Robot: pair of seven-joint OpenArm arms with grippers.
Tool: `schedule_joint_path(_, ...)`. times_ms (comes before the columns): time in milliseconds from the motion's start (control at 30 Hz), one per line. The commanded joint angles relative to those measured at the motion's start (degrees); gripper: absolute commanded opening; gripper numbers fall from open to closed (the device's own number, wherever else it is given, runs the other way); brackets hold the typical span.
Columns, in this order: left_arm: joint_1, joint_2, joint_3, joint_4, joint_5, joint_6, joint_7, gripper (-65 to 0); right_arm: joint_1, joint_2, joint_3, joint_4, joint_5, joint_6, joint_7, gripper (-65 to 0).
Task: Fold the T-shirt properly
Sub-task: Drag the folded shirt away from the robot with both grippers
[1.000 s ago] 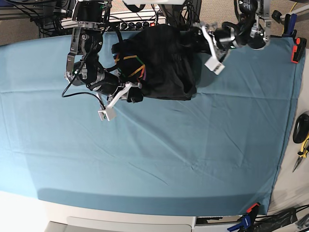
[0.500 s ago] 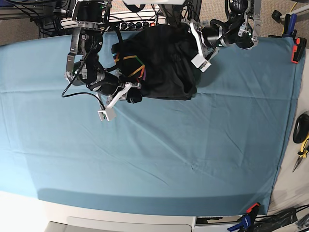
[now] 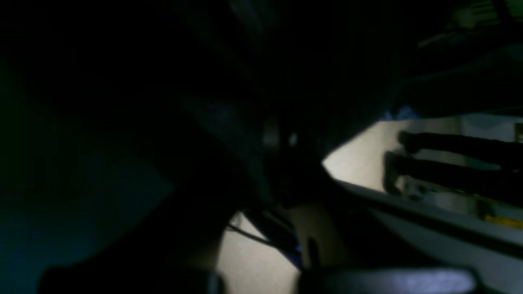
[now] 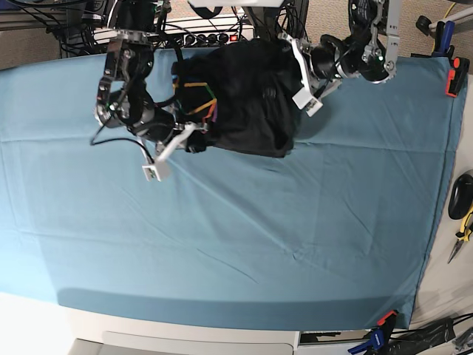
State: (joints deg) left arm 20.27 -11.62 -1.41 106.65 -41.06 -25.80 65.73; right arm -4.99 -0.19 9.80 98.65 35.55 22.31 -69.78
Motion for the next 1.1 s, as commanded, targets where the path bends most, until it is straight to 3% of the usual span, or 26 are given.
schedule_joint_path(0, -1.2, -0.3, 0.1, 0.7, 2.0, 0.6, -1.4, -65.0, -0.2, 0.2, 0.6, 1.8, 1.2, 0.3, 0.5, -65.0)
schedule_joint_path(233, -10.2, -0.3, 5.6, -4.1, 10.1, 3.8, -3.9, -65.0, -8.0, 0.2, 2.0, 7.6, 1.5, 0.3, 0.7, -65.0)
schedule_joint_path(533, -27.0, -0.3, 9.9, -18.7, 10.2, 3.8, -3.6, -65.0, -15.2, 0.1, 2.0, 9.9, 4.3, 0.3, 1.3, -65.0)
schedule_joint_path(767, -39.1, -0.3, 13.8, -29.2, 10.3, 3.8, -2.2, -65.0, -16.1, -1.4, 1.8, 9.9, 6.0, 0.4, 2.7, -65.0)
schedule_joint_path(1067, -44.7, -0.8, 14.4, -34.1, 10.3, 3.8, -0.5, -65.0, -16.1, -1.9, 2.3, 9.9, 0.9, -1.8, 7.1, -65.0)
